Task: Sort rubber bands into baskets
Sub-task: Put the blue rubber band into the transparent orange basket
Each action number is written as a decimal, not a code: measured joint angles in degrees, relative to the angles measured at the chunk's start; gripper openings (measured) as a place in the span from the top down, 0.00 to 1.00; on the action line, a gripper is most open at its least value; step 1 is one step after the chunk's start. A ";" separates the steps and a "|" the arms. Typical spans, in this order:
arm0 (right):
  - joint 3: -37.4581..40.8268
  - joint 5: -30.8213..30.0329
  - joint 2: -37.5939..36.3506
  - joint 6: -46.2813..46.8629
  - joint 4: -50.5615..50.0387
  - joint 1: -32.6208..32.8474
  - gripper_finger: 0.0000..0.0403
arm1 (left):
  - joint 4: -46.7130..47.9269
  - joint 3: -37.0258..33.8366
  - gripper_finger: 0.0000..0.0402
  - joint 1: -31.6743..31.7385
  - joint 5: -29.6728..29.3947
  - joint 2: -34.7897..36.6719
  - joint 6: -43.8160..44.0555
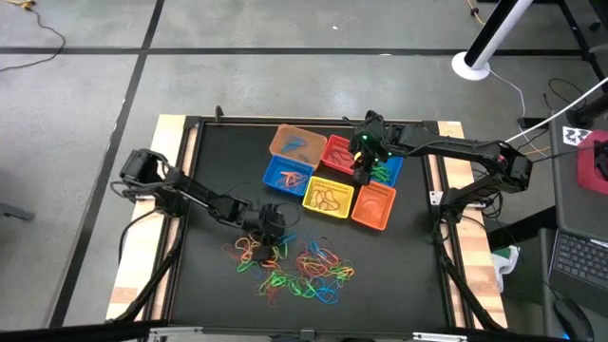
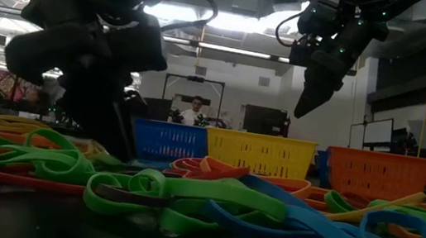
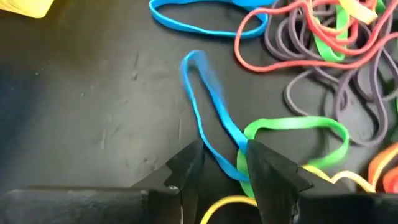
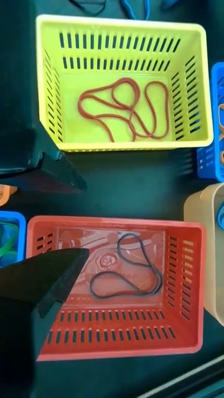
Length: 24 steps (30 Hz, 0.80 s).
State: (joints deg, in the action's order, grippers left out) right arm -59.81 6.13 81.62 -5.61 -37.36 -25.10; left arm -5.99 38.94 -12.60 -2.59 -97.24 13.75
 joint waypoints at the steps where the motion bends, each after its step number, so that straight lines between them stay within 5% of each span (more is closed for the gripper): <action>1: 0.00 0.06 0.00 0.00 0.02 0.00 0.61 | -0.44 0.02 0.69 0.00 0.00 -0.37 0.75; 12: 0.00 0.15 0.00 -0.02 0.02 0.00 0.61 | -0.78 0.36 0.98 0.00 -0.70 -0.76 1.24; 24: 0.00 0.15 0.00 -0.02 0.00 0.00 0.61 | -0.29 3.35 0.99 0.90 0.78 -0.84 0.50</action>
State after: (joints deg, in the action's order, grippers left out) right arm -59.81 6.28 81.62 -5.63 -37.36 -25.10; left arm -6.28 42.29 -11.70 -1.81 -98.08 14.25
